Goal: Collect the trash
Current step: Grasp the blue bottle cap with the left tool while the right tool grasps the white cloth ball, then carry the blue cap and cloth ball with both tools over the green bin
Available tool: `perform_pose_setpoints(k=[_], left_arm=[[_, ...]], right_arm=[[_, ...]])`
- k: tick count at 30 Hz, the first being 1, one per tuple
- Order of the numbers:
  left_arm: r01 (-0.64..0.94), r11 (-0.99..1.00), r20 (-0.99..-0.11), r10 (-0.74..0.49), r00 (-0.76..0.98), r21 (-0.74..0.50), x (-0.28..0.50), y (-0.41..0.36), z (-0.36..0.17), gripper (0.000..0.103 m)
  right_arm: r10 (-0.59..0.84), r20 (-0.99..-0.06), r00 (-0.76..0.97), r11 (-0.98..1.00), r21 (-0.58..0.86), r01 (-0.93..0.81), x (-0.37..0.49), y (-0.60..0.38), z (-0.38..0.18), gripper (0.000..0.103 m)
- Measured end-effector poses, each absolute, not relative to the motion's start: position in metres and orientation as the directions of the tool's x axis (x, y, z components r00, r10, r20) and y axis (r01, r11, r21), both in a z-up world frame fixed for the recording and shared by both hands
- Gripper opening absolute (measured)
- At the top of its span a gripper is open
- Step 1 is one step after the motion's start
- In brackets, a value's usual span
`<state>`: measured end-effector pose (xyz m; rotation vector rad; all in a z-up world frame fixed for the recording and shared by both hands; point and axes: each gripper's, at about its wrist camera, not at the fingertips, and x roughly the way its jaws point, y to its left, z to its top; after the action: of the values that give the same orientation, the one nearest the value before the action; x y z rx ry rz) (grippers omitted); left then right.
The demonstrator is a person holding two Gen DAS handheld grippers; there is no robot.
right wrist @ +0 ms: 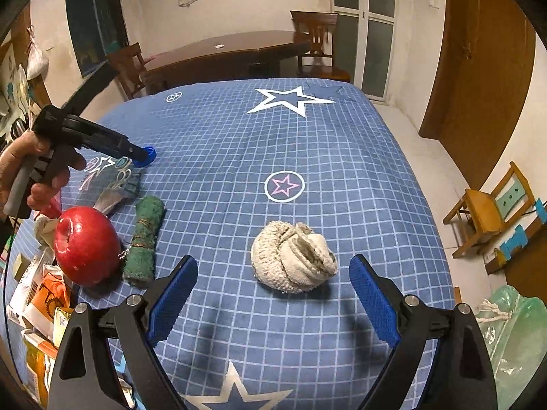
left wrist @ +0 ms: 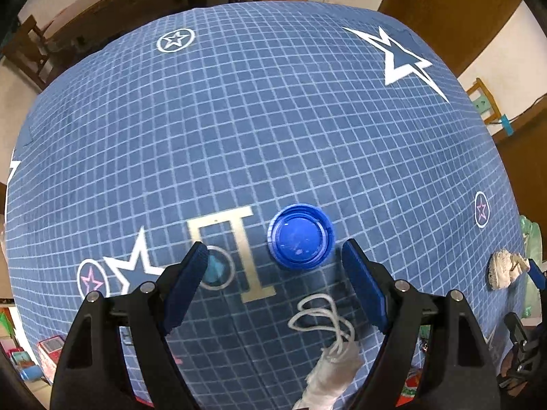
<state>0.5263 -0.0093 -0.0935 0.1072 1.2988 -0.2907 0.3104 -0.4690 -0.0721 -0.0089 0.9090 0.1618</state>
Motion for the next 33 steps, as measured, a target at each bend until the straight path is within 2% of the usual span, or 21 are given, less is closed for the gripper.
perform_pose_setpoints(k=[2,5,9,13,19,21,24,29,33], left_arm=[[0.279,0.956,-0.958,-0.156,0.241,-0.086,0.528,-0.014,-0.094,0.076],[0.301,0.951,-0.959,-0.149,0.241,-0.072,0.532,-0.027,-0.098,0.063],[0.321,0.947,-0.955,-0.102,0.278,-0.008,0.536,-0.052,-0.104,0.055],[0.326,0.945,-0.951,-0.097,0.293,0.004,0.537,-0.064,-0.104,0.038],[0.327,0.945,-0.946,-0.094,0.31,0.013,0.529,-0.067,-0.102,0.038],[0.324,0.946,-0.945,-0.093,0.315,0.015,0.519,-0.063,-0.099,0.038],[0.32,0.947,-0.941,-0.087,0.328,0.024,0.509,-0.056,-0.097,0.038],[0.297,0.954,-0.93,-0.072,0.361,0.042,0.497,-0.053,-0.091,0.038],[0.272,0.961,-0.903,-0.082,0.423,0.04,0.474,-0.046,-0.07,0.038]], right_arm=[[0.14,-0.786,0.603,0.987,0.065,-0.144,0.311,-0.469,-0.073,0.09],[0.143,-0.787,0.599,0.987,0.068,-0.147,0.311,-0.47,-0.075,0.09],[0.152,-0.791,0.593,0.984,0.065,-0.166,0.314,-0.469,-0.077,0.085],[0.145,-0.796,0.588,0.983,0.045,-0.18,0.318,-0.466,-0.08,0.083],[0.101,-0.814,0.572,0.986,0.005,-0.166,0.329,-0.464,-0.09,0.069],[0.078,-0.823,0.563,0.987,-0.015,-0.159,0.331,-0.465,-0.096,0.056],[0.063,-0.817,0.573,0.989,-0.025,-0.143,0.331,-0.468,-0.098,0.047],[0.061,-0.786,0.615,0.99,-0.032,-0.139,0.32,-0.468,-0.091,0.043],[0.068,-0.725,0.686,0.991,-0.028,-0.127,0.3,-0.461,-0.071,0.043]])
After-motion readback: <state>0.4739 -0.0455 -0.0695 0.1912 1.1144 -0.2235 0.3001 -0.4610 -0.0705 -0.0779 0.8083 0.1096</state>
